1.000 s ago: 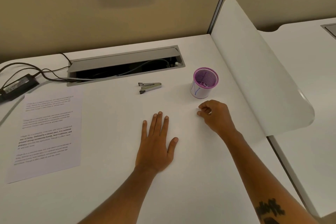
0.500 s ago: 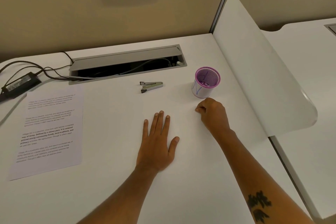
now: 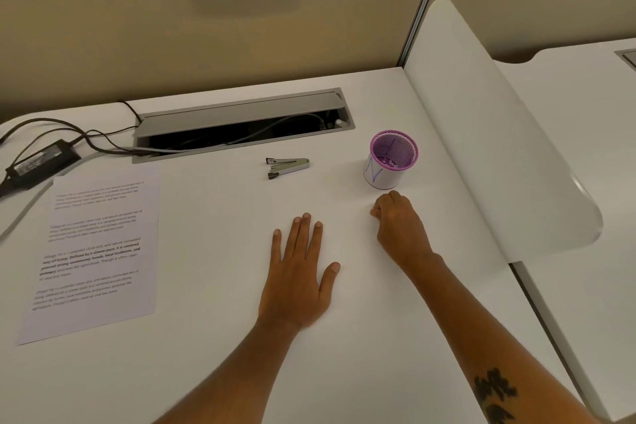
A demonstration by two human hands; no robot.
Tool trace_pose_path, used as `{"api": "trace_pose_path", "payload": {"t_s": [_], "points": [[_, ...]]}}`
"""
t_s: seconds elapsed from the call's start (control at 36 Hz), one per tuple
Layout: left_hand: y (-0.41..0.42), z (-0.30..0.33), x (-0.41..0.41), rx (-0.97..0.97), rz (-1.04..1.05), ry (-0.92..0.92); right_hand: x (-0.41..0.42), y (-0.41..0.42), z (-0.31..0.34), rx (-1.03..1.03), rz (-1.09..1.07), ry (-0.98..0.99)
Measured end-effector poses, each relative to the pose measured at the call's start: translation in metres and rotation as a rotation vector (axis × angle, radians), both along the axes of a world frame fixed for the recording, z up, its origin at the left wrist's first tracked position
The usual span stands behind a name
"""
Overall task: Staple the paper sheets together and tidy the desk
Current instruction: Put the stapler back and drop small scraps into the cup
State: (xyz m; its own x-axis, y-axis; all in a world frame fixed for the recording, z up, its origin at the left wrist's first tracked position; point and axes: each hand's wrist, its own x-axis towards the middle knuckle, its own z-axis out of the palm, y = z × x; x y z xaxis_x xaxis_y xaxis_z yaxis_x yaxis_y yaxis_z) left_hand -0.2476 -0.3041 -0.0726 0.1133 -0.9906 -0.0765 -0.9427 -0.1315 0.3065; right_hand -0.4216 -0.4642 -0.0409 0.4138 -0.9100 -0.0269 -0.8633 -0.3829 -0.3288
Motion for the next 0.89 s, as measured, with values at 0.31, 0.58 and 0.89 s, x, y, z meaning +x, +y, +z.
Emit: {"api": "trace_pose_path", "payload": {"t_s": [0.31, 0.58, 0.89], "points": [[0.001, 0.002, 0.001, 0.004, -0.009, 0.004, -0.016, -0.031, 0.06, 0.05, -0.203, -0.281], [0.001, 0.002, 0.001, 0.005, -0.01, 0.011, 0.005, -0.089, 0.107, -0.037, -0.182, -0.291], [0.0, 0.002, 0.001, 0.003, -0.008, 0.016, 0.001, -0.093, 0.1, -0.097, -0.183, -0.317]]}}
